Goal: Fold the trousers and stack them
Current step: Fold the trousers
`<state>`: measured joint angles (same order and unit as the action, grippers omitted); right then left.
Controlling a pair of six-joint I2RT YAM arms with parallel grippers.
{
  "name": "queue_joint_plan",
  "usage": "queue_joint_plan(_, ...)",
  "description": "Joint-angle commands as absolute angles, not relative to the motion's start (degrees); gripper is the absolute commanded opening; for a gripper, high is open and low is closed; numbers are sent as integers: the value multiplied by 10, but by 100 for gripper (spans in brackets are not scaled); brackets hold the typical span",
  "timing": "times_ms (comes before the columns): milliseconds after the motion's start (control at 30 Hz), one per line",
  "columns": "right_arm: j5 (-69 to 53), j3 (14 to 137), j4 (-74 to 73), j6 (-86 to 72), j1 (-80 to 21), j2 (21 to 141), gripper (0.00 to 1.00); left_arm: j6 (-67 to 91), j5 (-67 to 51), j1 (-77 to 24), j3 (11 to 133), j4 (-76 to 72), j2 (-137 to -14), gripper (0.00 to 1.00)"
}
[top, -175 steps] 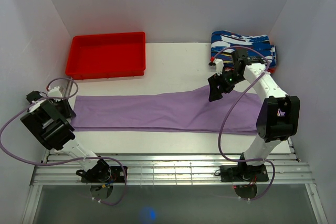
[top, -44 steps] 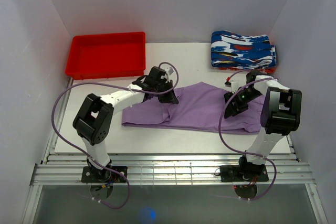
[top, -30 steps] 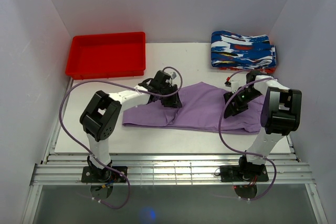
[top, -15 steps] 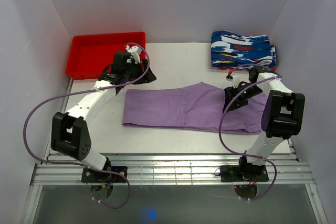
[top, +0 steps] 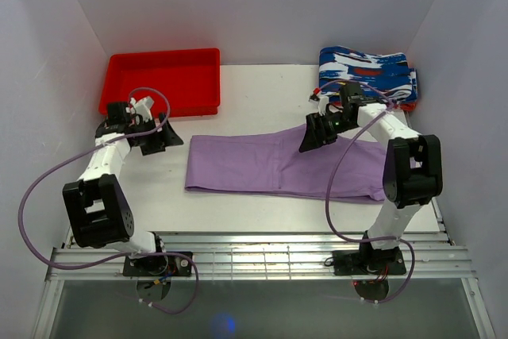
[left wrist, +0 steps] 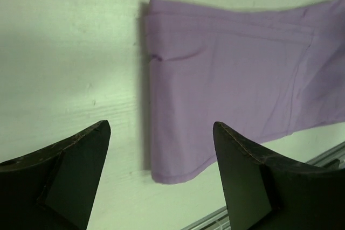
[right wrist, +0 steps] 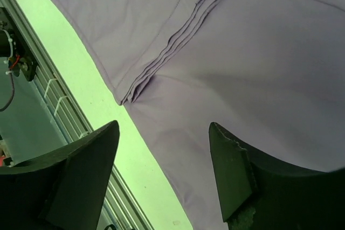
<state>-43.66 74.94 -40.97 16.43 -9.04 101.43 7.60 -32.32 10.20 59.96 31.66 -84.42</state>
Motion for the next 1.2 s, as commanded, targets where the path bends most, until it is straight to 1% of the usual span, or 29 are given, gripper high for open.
queue_joint_plan(0, -476, 774, -400, 146, -89, 1038, 71, -35, -423, 136, 561, 366, -827, 87)
queue_joint_plan(67, -486, 779, -408, 158, -104, 1039, 70, -65, -449, 157, 537, 368, -852, 85)
queue_joint_plan(100, -488, 781, -409, 163, -114, 1040, 69, -74, -487, 162, 530, 366, -862, 85)
queue_joint_plan(233, -496, 794, -403, 162, -155, 1055, 68, -79, -540, 164, 508, 343, -915, 85)
queue_joint_plan(467, -496, 825, -394, 149, -217, 1119, 66, -32, -575, 165, 490, 263, -1016, 84)
queue_joint_plan(533, -481, 831, -385, 142, -235, 1135, 66, -24, -578, 164, 491, 249, -1034, 78)
queue_joint_plan(600, -462, 838, -381, 135, -242, 1160, 63, -21, -581, 164, 493, 244, -1055, 70)
queue_joint_plan(667, -431, 844, -376, 127, -248, 1183, 58, -20, -593, 163, 494, 243, -1068, 68)
queue_joint_plan(800, -393, 851, -375, 124, -252, 1202, 55, -25, -598, 157, 495, 237, -1090, 65)
queue_joint_plan(867, -382, 853, -376, 125, -252, 1206, 54, -16, -601, 156, 492, 227, -1093, 56)
queue_joint_plan(933, -376, 853, -378, 125, -252, 1206, 54, -11, -604, 156, 495, 221, -1093, 45)
queue_joint_plan(967, -374, 853, -379, 127, -252, 1203, 54, -7, -605, 161, 495, 218, -1089, 35)
queue_joint_plan(1033, -373, 852, -380, 131, -254, 1201, 53, -6, -607, 169, 494, 206, -1075, 27)
queue_joint_plan(1100, -380, 851, -380, 136, -257, 1197, 52, 14, -610, 181, 494, 200, -1056, 11)
queue_joint_plan(1167, -391, 848, -374, 138, -262, 1190, 52, 17, -616, 187, 494, 196, -1042, 0)
